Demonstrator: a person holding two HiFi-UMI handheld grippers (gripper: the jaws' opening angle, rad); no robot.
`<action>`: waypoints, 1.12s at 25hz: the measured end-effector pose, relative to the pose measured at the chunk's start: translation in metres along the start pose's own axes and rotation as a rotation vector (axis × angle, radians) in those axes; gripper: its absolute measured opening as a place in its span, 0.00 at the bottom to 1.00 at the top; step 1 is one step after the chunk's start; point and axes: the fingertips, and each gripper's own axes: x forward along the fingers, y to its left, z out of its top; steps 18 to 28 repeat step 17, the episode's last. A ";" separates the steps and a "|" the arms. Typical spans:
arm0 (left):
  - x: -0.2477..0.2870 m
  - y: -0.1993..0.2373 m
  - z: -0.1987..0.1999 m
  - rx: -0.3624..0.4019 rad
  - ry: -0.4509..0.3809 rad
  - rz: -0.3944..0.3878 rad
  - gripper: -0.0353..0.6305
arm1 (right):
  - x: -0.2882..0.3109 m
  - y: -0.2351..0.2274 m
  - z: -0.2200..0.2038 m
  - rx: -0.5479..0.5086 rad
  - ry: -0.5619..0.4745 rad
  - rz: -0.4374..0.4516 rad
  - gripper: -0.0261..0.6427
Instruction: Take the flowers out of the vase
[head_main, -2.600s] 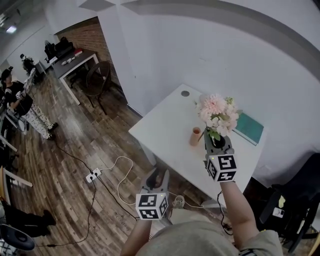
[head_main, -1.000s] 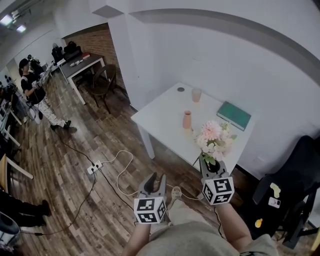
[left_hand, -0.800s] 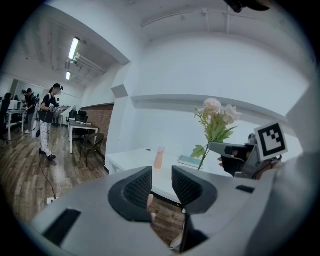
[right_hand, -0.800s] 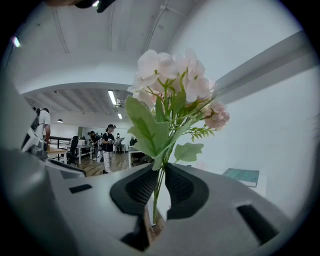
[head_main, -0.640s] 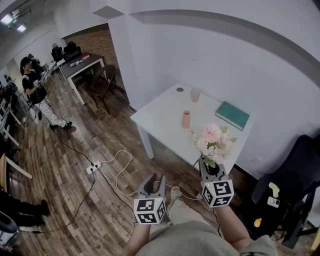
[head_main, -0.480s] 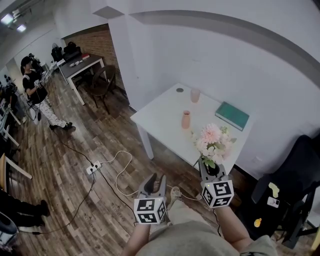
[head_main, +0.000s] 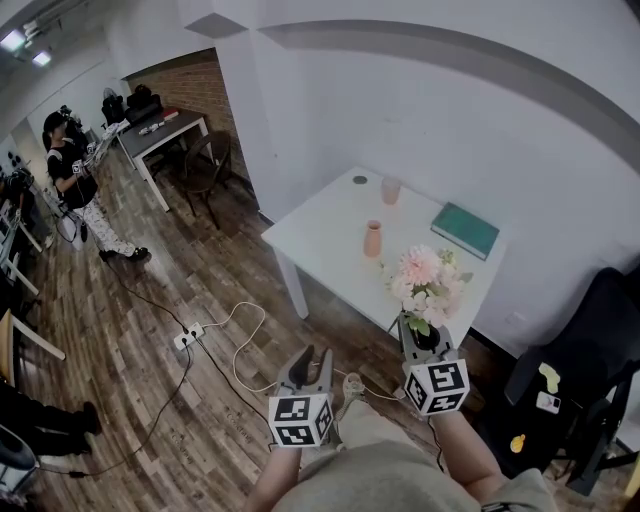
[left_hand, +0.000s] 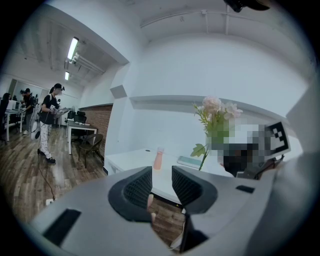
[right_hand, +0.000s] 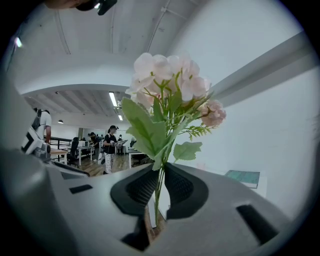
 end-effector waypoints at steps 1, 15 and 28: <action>0.000 0.000 0.000 0.000 0.001 0.000 0.23 | 0.000 0.000 0.000 0.001 -0.002 0.000 0.11; 0.001 0.003 -0.001 -0.001 0.008 -0.004 0.23 | 0.002 0.004 0.005 0.020 -0.023 -0.001 0.11; 0.001 0.002 -0.002 -0.001 0.010 -0.005 0.23 | 0.002 0.004 0.005 0.021 -0.026 -0.002 0.11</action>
